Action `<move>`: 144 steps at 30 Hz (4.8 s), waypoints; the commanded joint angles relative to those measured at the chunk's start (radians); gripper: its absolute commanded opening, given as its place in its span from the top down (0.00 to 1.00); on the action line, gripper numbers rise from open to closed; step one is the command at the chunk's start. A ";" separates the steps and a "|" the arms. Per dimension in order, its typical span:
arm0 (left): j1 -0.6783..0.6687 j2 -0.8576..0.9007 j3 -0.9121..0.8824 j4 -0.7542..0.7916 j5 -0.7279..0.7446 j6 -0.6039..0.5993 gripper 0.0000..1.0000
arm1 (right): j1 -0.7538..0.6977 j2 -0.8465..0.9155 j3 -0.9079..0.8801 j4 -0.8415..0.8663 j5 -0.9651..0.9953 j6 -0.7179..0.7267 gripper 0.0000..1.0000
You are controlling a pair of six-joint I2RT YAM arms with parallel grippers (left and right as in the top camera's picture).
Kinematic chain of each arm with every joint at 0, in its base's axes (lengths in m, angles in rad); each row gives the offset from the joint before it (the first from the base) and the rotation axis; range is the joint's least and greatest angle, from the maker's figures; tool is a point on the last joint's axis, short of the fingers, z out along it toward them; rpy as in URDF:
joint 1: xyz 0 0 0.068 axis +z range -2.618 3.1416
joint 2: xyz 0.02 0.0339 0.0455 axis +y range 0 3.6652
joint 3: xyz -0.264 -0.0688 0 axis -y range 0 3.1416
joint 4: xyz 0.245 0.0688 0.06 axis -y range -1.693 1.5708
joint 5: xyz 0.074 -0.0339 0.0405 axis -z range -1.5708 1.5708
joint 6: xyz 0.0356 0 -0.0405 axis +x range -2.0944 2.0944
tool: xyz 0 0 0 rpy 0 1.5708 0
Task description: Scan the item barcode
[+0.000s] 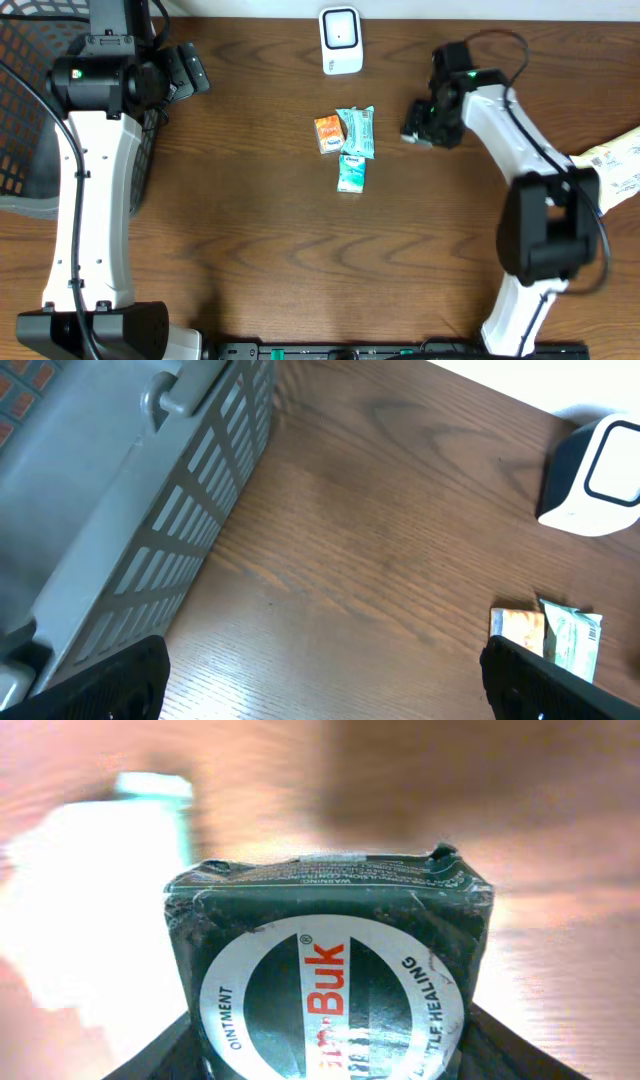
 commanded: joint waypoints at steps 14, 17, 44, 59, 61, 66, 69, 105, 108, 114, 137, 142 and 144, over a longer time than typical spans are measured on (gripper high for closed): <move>-0.001 0.000 0.003 -0.003 -0.016 -0.002 0.02 | -0.071 -0.160 0.004 0.158 -1.054 -0.282 0.46; -0.001 0.000 0.003 -0.003 -0.016 -0.002 0.02 | -0.071 -0.160 0.004 0.165 -1.136 -0.323 0.46; -0.001 0.000 0.003 -0.003 -0.016 -0.002 0.02 | -0.008 -0.158 -0.197 0.046 -0.063 -0.516 0.44; -0.001 0.000 0.003 -0.003 -0.016 -0.002 0.02 | -0.017 -0.158 -0.425 0.158 0.125 -0.518 0.16; -0.001 0.000 0.003 -0.003 -0.016 -0.002 0.02 | -0.017 -0.158 -0.424 0.169 0.124 -0.514 0.07; -0.001 0.000 0.003 -0.003 -0.016 -0.002 0.02 | -0.017 -0.158 -0.393 0.214 0.124 -0.436 0.05; -0.001 0.000 0.003 -0.003 -0.016 -0.002 0.02 | -0.015 -0.158 -0.350 0.228 0.120 -0.428 0.05; -0.001 0.000 0.003 -0.003 -0.016 -0.002 0.02 | 0.033 0.014 -0.346 0.277 0.193 -0.529 0.30; -0.001 0.000 0.003 -0.003 -0.016 -0.002 0.02 | 0.037 0.020 -0.346 0.276 0.215 -0.529 0.32; -0.001 0.000 0.003 -0.003 -0.016 -0.002 0.02 | 0.055 0.019 -0.343 0.269 0.217 -0.447 0.39; -0.001 0.000 0.003 -0.003 -0.016 -0.002 0.02 | -0.143 0.008 -0.041 0.194 -1.161 -0.379 0.45; -0.001 0.000 0.003 -0.003 -0.016 -0.002 0.02 | -0.160 0.008 -0.041 0.325 -1.327 -0.357 0.44; -0.001 0.000 0.003 -0.003 -0.016 -0.002 0.02 | -0.159 0.008 -0.041 0.369 -1.327 -0.314 0.45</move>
